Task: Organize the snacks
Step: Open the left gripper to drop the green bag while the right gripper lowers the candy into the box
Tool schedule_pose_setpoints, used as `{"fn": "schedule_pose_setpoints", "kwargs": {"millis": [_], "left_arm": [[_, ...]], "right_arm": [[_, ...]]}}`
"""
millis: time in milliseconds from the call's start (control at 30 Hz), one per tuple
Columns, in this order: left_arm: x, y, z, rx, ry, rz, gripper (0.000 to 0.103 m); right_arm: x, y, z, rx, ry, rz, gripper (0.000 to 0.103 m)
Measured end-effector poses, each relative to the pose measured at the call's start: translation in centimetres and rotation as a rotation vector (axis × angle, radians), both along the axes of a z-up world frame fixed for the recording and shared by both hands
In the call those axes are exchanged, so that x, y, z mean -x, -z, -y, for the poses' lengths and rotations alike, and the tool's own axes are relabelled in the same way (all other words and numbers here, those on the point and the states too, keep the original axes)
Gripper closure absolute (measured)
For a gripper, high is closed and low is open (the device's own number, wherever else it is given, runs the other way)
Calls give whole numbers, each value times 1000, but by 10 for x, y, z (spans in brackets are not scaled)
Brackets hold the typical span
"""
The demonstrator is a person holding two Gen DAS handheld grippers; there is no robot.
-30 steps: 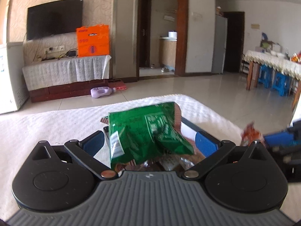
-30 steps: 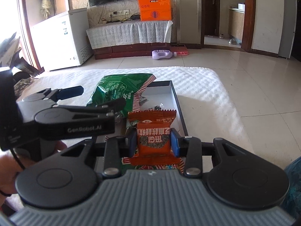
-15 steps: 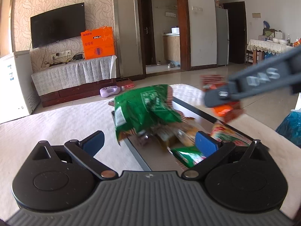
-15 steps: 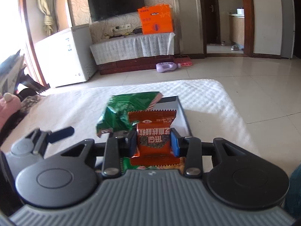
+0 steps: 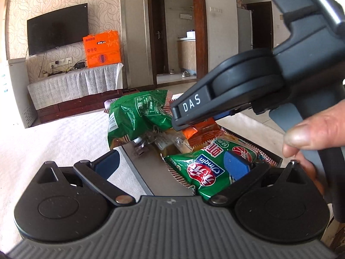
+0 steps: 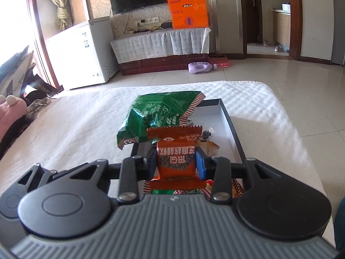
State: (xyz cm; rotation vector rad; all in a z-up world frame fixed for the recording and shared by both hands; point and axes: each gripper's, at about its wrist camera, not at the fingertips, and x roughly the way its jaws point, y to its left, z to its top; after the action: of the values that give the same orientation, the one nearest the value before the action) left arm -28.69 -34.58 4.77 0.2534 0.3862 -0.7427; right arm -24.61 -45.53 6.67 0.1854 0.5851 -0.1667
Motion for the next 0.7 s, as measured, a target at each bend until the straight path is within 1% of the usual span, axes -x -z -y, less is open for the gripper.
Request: {"fn": "schedule_pose_setpoints", "kwargs": {"millis": [200, 433, 533, 700], "left_arm": [[-2, 4, 1, -15, 10, -13, 0], [-3, 4, -1, -17, 8, -23, 0], [-3, 3, -2, -17, 3, -24, 0], [-2, 4, -3, -20, 8, -25, 0]], "right_arm": [[-5, 10, 8, -11, 21, -42, 63], [-7, 12, 5, -6, 10, -54, 63], [-7, 12, 6, -7, 21, -45, 63], [-10, 17, 12, -33, 36, -41, 63]]}}
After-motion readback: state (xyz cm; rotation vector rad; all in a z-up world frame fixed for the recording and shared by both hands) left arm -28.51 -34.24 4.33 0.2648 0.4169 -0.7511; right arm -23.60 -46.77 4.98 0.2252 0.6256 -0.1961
